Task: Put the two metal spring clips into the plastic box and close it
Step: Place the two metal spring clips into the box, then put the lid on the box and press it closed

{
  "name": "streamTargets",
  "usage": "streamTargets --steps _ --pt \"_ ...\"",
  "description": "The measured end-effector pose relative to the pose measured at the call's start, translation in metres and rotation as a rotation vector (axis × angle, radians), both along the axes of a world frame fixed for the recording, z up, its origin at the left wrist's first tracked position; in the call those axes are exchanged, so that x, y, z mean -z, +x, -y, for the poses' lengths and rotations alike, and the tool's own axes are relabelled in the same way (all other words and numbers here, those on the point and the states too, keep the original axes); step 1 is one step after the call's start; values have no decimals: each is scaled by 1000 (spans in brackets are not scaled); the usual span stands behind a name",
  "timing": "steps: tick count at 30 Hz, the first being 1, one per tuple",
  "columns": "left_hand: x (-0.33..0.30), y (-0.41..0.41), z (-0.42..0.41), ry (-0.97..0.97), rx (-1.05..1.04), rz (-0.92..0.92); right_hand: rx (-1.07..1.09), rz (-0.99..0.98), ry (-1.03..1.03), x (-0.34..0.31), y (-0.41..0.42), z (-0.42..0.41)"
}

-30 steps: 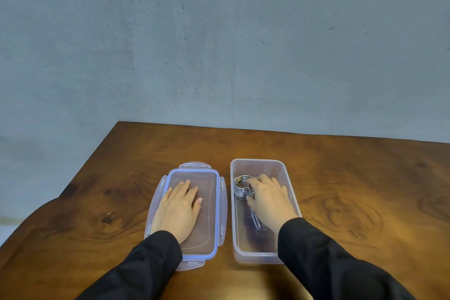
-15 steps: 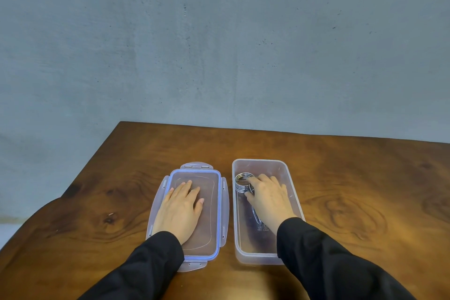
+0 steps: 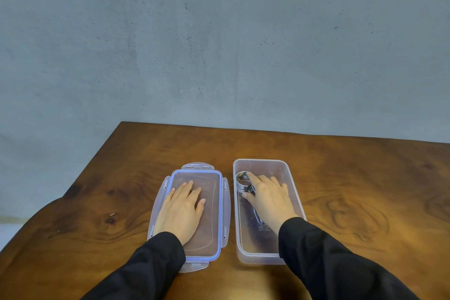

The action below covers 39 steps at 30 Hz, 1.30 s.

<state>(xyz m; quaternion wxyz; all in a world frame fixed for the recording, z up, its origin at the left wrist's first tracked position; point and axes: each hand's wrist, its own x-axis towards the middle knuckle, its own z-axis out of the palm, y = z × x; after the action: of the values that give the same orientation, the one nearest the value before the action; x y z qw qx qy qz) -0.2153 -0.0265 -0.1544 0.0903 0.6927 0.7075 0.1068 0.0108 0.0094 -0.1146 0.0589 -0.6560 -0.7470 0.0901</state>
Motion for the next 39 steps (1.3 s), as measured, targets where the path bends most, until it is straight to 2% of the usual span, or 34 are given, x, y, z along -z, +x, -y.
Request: streamTargets --steps 8,14,18,22,27,39 --pt "0 0 1 14 4 21 13 -52 8 -11 -1 5" --pt "-9 -1 -1 -24 -16 147 28 -288 261 -42 42 20" --pt "-30 16 -1 81 -13 111 105 -342 172 -31 77 32" --pt "-37 52 4 -100 14 112 140 -434 68 -20 82 47" --pt "-33 68 3 -129 -1 -30 183 -527 8 -16 82 53" --pt "-36 85 -1 -168 57 -401 189 -544 -29 -15 87 56"
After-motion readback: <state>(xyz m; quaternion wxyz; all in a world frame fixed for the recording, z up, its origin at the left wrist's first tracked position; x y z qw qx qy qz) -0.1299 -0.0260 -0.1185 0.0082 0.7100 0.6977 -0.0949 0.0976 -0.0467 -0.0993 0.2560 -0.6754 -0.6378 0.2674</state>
